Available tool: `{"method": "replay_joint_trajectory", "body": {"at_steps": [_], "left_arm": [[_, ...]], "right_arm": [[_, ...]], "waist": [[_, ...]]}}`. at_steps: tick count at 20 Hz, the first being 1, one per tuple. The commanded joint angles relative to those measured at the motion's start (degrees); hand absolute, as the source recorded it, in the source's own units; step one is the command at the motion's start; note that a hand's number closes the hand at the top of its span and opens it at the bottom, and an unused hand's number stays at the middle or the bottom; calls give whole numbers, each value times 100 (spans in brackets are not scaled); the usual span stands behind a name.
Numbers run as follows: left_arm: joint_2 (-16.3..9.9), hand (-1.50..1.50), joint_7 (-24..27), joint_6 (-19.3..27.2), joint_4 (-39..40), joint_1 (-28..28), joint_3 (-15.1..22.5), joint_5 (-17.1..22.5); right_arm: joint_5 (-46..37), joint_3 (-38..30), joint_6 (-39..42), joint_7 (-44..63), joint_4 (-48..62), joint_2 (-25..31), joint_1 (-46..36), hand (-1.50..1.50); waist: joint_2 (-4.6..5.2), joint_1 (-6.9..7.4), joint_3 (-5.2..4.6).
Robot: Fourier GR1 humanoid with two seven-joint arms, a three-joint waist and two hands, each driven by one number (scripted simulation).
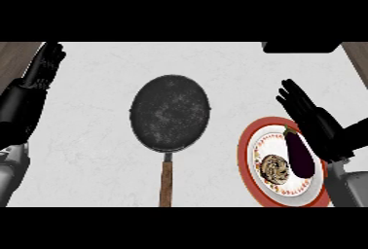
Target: Pick the cupcake from the plate and place it in the pan
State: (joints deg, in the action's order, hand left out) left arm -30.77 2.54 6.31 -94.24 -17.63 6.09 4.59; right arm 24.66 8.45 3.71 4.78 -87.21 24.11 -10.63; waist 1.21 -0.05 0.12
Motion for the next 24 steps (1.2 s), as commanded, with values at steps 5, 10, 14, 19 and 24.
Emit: {"method": "replay_joint_trajectory", "body": {"at_steps": [5,10,14,19,24], "left_arm": [[-69,0,-1033,362,1353,1007,-530,72],[178,0,-1305,601,1634,1539,-518,117],[263,0,-1351,569,1999,1297,-582,116],[193,0,-1491,398,1734,1405,-676,79],[411,0,-1500,550,1893,1282,-534,-104]], "right_arm": [[546,66,1017,-698,-626,-238,-379,-150],[-1009,-1121,-1026,-1075,21,335,310,150],[-244,-1133,-230,-2903,-29,-712,1335,-150],[-769,-1075,542,-3246,-688,19,2108,-150],[-1367,-1264,230,-2088,-1469,948,1929,-150]], "waist": [[-89,132,-7],[-92,-276,-11],[-108,-158,-2],[-137,-55,-12],[-137,-56,-26]]}}
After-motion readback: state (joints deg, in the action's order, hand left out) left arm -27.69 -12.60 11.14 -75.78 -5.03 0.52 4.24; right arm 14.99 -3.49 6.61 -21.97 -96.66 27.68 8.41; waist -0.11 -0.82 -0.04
